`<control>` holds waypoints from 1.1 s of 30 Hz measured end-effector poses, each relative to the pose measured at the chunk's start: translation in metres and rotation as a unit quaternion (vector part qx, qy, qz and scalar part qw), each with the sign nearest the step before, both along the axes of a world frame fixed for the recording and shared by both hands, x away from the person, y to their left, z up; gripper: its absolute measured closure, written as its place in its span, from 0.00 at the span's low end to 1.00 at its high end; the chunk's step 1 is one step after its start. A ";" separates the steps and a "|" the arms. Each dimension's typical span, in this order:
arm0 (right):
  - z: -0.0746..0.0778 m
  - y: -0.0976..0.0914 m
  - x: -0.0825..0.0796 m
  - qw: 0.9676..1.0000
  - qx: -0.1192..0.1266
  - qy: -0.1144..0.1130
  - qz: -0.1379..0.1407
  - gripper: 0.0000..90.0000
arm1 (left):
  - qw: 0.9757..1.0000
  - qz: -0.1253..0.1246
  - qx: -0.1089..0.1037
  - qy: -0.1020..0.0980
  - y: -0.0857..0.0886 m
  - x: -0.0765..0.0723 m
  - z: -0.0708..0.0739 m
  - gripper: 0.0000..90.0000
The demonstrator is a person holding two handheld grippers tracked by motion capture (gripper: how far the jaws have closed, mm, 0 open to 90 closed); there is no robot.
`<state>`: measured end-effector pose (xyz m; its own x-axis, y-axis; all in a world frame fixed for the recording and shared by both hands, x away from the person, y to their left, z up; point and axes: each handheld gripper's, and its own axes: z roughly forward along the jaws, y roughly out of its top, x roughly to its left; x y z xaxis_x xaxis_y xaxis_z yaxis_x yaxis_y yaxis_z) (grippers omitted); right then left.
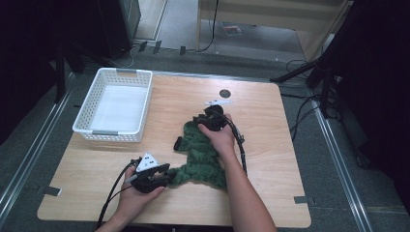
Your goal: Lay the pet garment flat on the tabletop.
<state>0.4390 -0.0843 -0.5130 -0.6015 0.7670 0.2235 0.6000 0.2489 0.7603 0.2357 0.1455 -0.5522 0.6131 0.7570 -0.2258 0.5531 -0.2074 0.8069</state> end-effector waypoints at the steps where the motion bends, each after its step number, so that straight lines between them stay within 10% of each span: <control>1: 0.008 -0.004 -0.005 1.000 0.000 -0.012 -0.003 0.71 | 1.000 0.000 -0.009 -0.007 0.002 -0.001 0.001 0.61; 10: 0.046 -0.074 -0.069 0.996 0.020 -0.070 -0.043 0.46 | 0.998 0.028 -0.033 -0.043 0.030 -0.011 0.013 0.39; 16: 0.040 -0.122 -0.114 0.992 0.004 -0.089 -0.088 0.18 | 0.997 0.064 0.008 -0.039 0.059 -0.019 0.023 0.11; 23: 0.015 -0.167 -0.151 0.988 0.006 -0.076 -0.132 0.00 | 0.994 0.101 -0.009 -0.030 0.114 -0.030 0.018 0.01; 33: -0.022 -0.210 -0.191 0.984 0.003 -0.061 -0.167 0.00 | 0.976 0.212 -0.020 -0.042 0.200 -0.037 0.015 0.00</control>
<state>0.2478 -0.2942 -0.5346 -0.3390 0.9251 0.1710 0.5524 0.0486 0.8322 0.1992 0.3452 -0.5376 0.2648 0.9380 -0.2236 0.5138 0.0590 0.8559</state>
